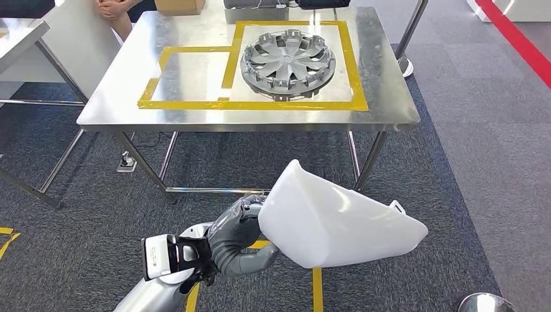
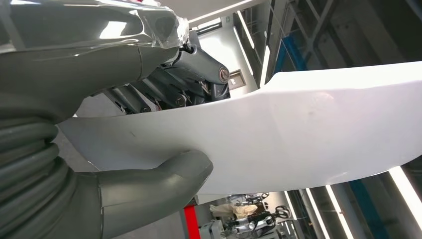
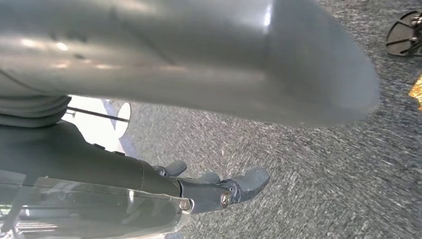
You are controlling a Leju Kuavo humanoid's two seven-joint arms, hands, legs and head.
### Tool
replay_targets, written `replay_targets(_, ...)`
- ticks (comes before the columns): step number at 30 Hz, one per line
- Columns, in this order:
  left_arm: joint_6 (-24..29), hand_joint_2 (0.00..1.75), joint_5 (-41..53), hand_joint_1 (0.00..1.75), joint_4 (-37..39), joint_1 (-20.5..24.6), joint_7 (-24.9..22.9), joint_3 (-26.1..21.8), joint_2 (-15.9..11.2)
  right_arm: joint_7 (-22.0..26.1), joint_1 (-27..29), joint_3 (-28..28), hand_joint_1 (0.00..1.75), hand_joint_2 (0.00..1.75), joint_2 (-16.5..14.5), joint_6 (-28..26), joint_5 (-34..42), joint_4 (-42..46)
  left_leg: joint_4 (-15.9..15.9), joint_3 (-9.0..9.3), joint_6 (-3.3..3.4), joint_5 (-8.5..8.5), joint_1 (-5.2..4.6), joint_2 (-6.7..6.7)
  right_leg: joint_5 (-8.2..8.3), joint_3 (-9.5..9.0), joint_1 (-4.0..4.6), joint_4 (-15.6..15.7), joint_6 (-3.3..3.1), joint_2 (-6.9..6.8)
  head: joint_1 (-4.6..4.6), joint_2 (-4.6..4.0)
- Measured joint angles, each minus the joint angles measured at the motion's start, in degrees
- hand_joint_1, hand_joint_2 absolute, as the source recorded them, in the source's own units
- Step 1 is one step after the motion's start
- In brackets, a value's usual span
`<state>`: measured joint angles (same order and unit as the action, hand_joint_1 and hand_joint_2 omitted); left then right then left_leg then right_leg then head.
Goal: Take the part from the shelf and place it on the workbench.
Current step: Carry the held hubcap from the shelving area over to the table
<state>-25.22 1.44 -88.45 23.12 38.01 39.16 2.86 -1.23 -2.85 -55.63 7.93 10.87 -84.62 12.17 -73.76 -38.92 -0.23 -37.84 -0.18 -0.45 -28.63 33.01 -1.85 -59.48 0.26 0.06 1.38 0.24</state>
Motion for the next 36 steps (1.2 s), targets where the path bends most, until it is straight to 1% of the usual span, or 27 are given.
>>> replay_targets(1,0.0,1.75,0.0,1.75,0.0,-0.1,0.0,0.0,-0.1,0.0,0.0,0.0,0.0,0.0,0.0,0.0,0.0,0.0,-1.7,-1.88,0.03,0.53,0.02,0.0,-0.37,-0.42,0.0,0.0,0.02,0.0,-0.02,0.0)
replay_targets(2,0.0,1.75,-0.1,1.75,0.1,-0.1,0.0,0.0,-0.2,0.1,0.0,0.0,0.0,0.0,0.0,0.0,0.0,0.0,-1.0,-2.51,0.14,2.39,0.03,0.0,-0.78,-0.98,0.01,0.0,0.08,0.02,0.0,0.0)
replay_targets(4,0.0,1.75,-0.2,1.75,0.1,0.0,0.1,0.0,-0.2,0.1,0.1,0.0,0.0,0.0,0.0,0.0,0.0,0.0,6.1,-0.75,0.61,8.23,0.01,0.07,-1.7,-2.29,0.0,0.0,0.28,0.08,0.0,0.0)
replay_targets(5,0.0,1.75,-0.3,1.75,0.1,0.0,0.1,0.0,-0.3,0.1,0.0,0.0,0.0,0.0,0.0,-0.1,-0.1,0.0,9.8,0.63,0.84,10.24,-0.12,0.14,-2.16,-2.79,0.11,0.1,0.52,0.11,-0.03,0.0)
replay_targets(6,0.0,1.75,-0.4,1.75,0.2,0.1,0.1,0.0,-0.3,-0.1,0.0,0.0,0.0,0.0,0.0,0.0,-0.2,0.0,12.4,1.74,1.05,11.2,-0.24,0.2,-2.52,-3.07,0.19,0.2,0.82,0.1,-0.03,0.0)
replay_targets(8,0.0,1.75,-0.7,1.75,0.2,0.2,0.2,0.0,-0.2,-0.7,-0.1,0.1,0.0,0.0,0.1,0.1,-0.8,0.0,13.9,2.58,1.37,10.8,-0.54,-0.04,-2.94,-3.37,0.29,0.6,1.52,-0.16,-0.07,0.0)
replay_targets(10,0.0,1.75,-1.0,1.75,0.2,0.3,0.2,-0.1,-0.2,-1.0,-0.3,0.2,0.0,0.0,0.1,0.4,-1.4,0.0,14.6,3.12,1.86,10.67,-0.39,-0.67,-3.22,-4.05,0.23,1.1,2.13,-0.65,-0.11,0.0)
replay_targets(11,0.0,1.75,-1.1,1.75,0.1,0.4,0.2,-0.1,-0.2,-1.1,-0.4,0.3,0.0,0.0,0.1,0.4,-1.6,0.0,15.0,3.6,2.19,10.61,-0.22,-0.91,-3.57,-4.04,0.23,0.5,2.35,-0.79,-0.16,0.0)
replay_targets(12,0.0,1.75,-1.2,1.75,0.1,0.4,0.2,-0.1,-0.2,-1.1,-0.5,0.3,0.0,0.0,0.2,0.4,-1.7,0.0,15.4,4.14,2.56,10.51,-0.05,-1.08,-4.35,-3.18,0.25,-1.3,2.54,-0.79,-0.25,0.0)
replay_targets(13,0.0,1.75,-1.3,1.75,0.1,0.4,0.2,-0.1,-0.1,-1.1,-0.5,0.3,0.0,0.0,0.2,0.2,-1.8,0.0,15.6,4.62,2.9,10.31,0.03,-1.17,-5.5,-1.3,0.25,-4.6,2.64,-0.67,-0.33,0.0)
replay_targets(15,0.1,1.75,-1.4,1.75,0.0,0.2,0.2,-0.1,-0.1,-0.9,-0.5,0.3,0.0,0.0,0.3,-0.2,-1.7,0.0,15.6,5.27,3.38,9.66,-0.06,-1.37,-7.71,4.12,0.3,-12.9,2.79,-0.41,-0.39,0.0)
replay_targets(16,0.2,1.75,-1.3,1.75,0.0,0.0,0.2,-0.1,-0.1,-0.8,-0.4,0.3,0.0,0.0,0.3,-0.4,-1.6,0.0,15.6,5.68,3.46,9.28,-0.13,-1.55,-7.69,6.33,0.31,-15.4,2.8,-0.34,-0.38,0.0)
replay_targets(17,0.2,1.75,-1.3,1.75,0.0,-0.1,0.2,-0.1,-0.2,-0.7,-0.4,0.3,0.0,0.0,0.3,-0.5,-1.5,0.0,15.6,6.2,3.44,8.86,-0.17,-1.74,-6.42,7.46,0.32,-15.7,2.73,-0.3,-0.38,0.0)
replay_targets(18,0.3,1.75,-1.2,1.75,0.0,-0.2,0.2,-0.1,-0.3,-0.5,-0.3,0.3,0.0,0.0,0.4,-0.7,-1.4,0.0,15.6,6.88,3.35,8.38,-0.2,-1.9,-4.04,7.37,0.32,-13.6,2.59,-0.27,-0.38,0.0)
replay_targets(19,0.4,1.75,-1.1,1.75,0.0,-0.3,0.2,-0.2,-0.4,-0.4,-0.3,0.3,0.0,0.0,0.4,-0.7,-1.3,0.0,15.6,7.61,3.21,7.84,-0.22,-2.02,-1.04,6.32,0.33,-9.7,2.39,-0.21,-0.38,0.0)
replay_targets(20,0.5,1.75,-1.1,1.75,0.0,-0.3,0.3,-0.3,-0.5,-0.3,-0.3,0.3,0.0,0.0,0.5,-0.8,-1.2,0.0,15.6,8.16,2.97,7.29,-0.32,-2.09,1.14,4.92,0.37,-5.7,2.23,-0.05,-0.4,0.0)
replay_targets(21,0.5,1.75,-1.1,1.75,-0.1,-0.3,0.4,-0.4,-0.6,-0.2,-0.3,0.3,0.0,0.0,0.5,-0.8,-1.2,0.0,15.6,8.49,2.69,6.79,-0.39,-2.18,2.45,3.61,0.44,-2.5,2.06,0.1,-0.37,0.0)
replay_targets(22,0.5,1.75,-1.1,1.75,-0.2,-0.3,0.4,-0.6,-0.8,-0.2,-0.4,0.3,0.0,0.0,0.6,-0.8,-1.2,0.0,15.6,8.61,2.39,6.42,-0.44,-2.23,2.8,2.81,0.56,-0.7,1.88,0.25,-0.35,0.0)
replay_targets(25,0.5,1.75,-1.2,1.75,-0.5,-0.3,0.5,-1.0,-1.0,-0.1,-0.5,0.3,0.0,0.0,0.8,-0.8,-1.2,0.0,16.0,8.84,1.46,5.8,-0.35,-2.17,2.03,2.06,0.7,0.2,1.11,0.29,-0.32,0.0)
replay_targets(27,0.5,1.75,-1.3,1.75,-1.1,-0.3,0.5,-1.2,-1.2,0.0,-0.5,0.3,0.0,0.0,0.9,-0.8,-1.3,0.0,14.0,8.18,0.74,4.7,-0.32,-1.35,1.6,1.26,0.38,0.6,0.46,0.15,-0.15,0.0)
replay_targets(28,0.5,1.75,-1.3,1.75,-1.3,-0.3,0.6,-1.2,-1.3,0.0,-0.5,0.3,0.0,0.0,0.9,-0.8,-1.4,0.0,11.2,6.74,0.41,3.64,-0.21,-0.82,1.31,0.79,0.23,0.7,0.21,0.06,-0.04,0.0)
replay_targets(30,0.5,1.75,-1.4,1.75,-1.5,-0.6,0.6,-1.4,-1.5,0.1,-0.5,0.3,0.0,0.0,0.9,-0.8,-1.4,0.0,3.3,1.69,-0.06,1.14,0.08,-0.23,0.53,-0.03,0.18,0.8,-0.02,-0.1,0.04,0.0)
replay_targets(31,0.6,1.75,-1.4,1.75,-1.5,-0.8,0.6,-1.5,-1.7,0.2,-0.5,0.3,0.0,0.0,0.9,-0.8,-1.5,0.0,0.2,-0.77,-0.18,0.66,0.21,-0.14,0.11,-0.47,0.17,0.8,0.0,-0.16,0.05,0.0)
replay_targets(32,0.6,1.75,-1.3,1.75,-1.5,-1.0,0.6,-1.6,-1.8,0.2,-0.5,0.3,0.0,0.0,0.9,-0.8,-1.6,0.0,-1.1,-2.37,-0.21,1.3,0.28,-0.12,-0.35,-0.99,0.17,0.8,0.05,-0.19,0.04,0.0)
replay_targets(33,0.6,1.75,-1.3,1.75,-1.6,-1.2,0.6,-1.6,-1.8,0.2,-0.5,0.3,0.0,0.0,0.9,-0.8,-1.7,0.0,0.0,-2.75,-0.15,3.14,0.32,-0.11,-0.82,-1.62,0.16,0.8,0.12,-0.21,0.06,0.0)
replay_targets(35,0.7,1.75,-1.1,1.75,-1.7,-1.2,0.5,-1.7,-1.8,0.2,-0.5,0.3,0.0,0.0,0.9,-0.8,-1.8,0.0,7.4,-0.35,0.27,8.61,0.23,0.09,-1.89,-2.99,0.14,0.9,0.37,-0.22,0.03,0.0)
replay_targets(36,0.7,1.75,-1.0,1.75,-1.8,-1.2,0.5,-1.7,-1.8,0.2,-0.6,0.3,0.0,0.0,0.9,-0.8,-1.9,0.0,11.0,1.27,0.56,10.29,0.03,0.31,-2.39,-3.5,0.2,0.9,0.63,-0.21,0.0,0.0)
